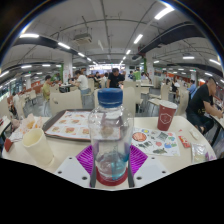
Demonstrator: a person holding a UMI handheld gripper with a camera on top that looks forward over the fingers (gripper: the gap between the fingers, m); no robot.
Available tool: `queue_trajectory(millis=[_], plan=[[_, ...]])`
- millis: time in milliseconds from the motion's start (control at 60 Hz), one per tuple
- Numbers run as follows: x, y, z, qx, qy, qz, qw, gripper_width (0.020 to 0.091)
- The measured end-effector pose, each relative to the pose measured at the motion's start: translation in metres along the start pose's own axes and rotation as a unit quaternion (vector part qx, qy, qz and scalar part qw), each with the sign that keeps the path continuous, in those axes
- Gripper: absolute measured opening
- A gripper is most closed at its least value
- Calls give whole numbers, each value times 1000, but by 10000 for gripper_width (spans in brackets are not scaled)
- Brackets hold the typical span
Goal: Pour water
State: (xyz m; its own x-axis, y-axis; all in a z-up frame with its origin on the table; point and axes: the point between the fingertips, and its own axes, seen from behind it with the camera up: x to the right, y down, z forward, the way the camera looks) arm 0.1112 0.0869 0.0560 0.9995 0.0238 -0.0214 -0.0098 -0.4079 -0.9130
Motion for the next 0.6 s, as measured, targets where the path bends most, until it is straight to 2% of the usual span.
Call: queue_trajectory(millis=[50, 117, 183, 217, 250, 267, 317, 367, 600], plan=[[0, 0, 1, 0, 0, 1, 1000, 455], [-1, 0, 0, -8, 0, 2, 1000, 531], [3, 6, -3, -36, 8, 8, 999, 589], [5, 11, -6, -55, 13, 12, 998, 680], [7, 14, -12, -69, 19, 14, 997, 834], [9, 14, -15, -72, 22, 14, 997, 864], [9, 11, -29, -77, 32, 11, 997, 820], [11, 9, -48, -90, 44, 6, 995, 858], [-24, -3, -162, -151, 61, 5, 987, 853]])
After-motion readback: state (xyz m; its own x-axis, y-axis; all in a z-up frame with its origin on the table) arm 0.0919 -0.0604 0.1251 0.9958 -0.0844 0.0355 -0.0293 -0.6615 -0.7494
